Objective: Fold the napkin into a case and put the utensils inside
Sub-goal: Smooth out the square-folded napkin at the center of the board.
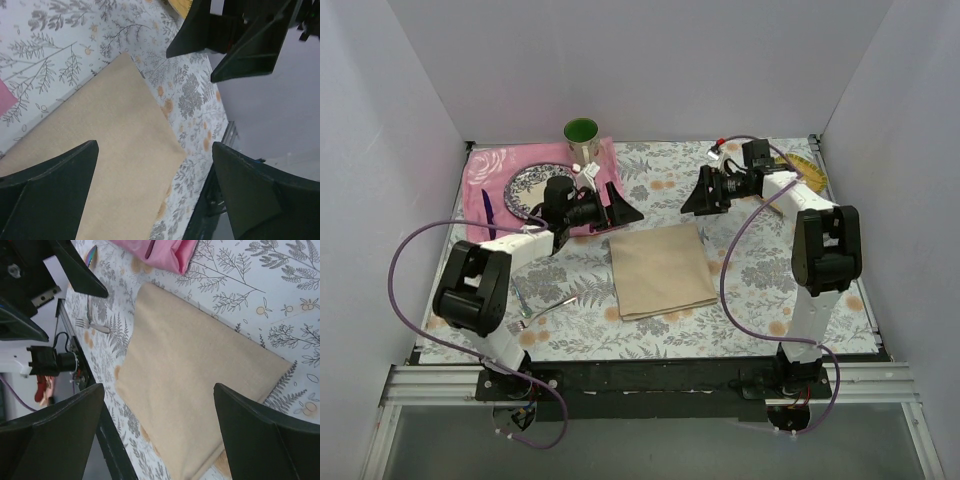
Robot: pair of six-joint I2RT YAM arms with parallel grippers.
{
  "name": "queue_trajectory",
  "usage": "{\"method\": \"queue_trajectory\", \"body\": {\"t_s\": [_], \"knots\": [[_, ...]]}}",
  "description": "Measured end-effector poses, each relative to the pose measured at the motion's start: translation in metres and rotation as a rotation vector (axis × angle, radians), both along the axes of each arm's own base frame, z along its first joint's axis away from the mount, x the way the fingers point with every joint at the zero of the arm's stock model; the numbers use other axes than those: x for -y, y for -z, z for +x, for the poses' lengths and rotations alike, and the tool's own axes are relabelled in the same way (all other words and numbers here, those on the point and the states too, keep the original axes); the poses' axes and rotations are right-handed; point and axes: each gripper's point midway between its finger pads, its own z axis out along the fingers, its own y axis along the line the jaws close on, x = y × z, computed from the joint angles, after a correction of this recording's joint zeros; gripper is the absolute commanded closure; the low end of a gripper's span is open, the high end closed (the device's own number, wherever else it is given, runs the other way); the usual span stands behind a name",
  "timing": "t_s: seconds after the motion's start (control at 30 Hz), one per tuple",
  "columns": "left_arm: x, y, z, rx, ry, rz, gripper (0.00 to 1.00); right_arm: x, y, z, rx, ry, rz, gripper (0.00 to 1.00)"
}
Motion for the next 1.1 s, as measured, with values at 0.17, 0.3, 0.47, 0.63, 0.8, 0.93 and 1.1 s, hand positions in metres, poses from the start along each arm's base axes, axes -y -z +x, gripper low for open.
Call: {"method": "queue_trajectory", "body": {"t_s": [0.17,0.3,0.47,0.63,0.8,0.93,1.1], "knots": [[0.012,0.041,0.010,-0.232,-0.053,-0.078,0.02,-0.019,0.039,-0.005,-0.138,0.052,0.035,0.01],[0.017,0.054,0.018,-0.300,-0.088,-0.123,0.02,-0.036,0.053,-0.009,-0.198,0.061,0.052,0.01],[0.021,0.070,0.028,-0.363,-0.127,-0.172,0.02,-0.058,0.056,-0.007,-0.206,0.049,0.079,0.01],[0.018,0.095,0.034,-0.427,-0.182,-0.166,0.02,-0.075,0.075,-0.005,-0.236,0.048,0.075,0.01],[0.009,0.107,0.038,-0.465,-0.241,-0.165,0.02,-0.079,0.094,-0.004,-0.274,0.055,0.071,0.01],[0.001,0.109,0.039,-0.477,-0.264,-0.185,0.02,-0.077,0.095,-0.005,-0.269,0.053,0.079,0.01],[-0.005,0.109,0.037,-0.473,-0.273,-0.200,0.02,-0.064,0.095,-0.002,-0.261,0.047,0.100,0.01]]}}
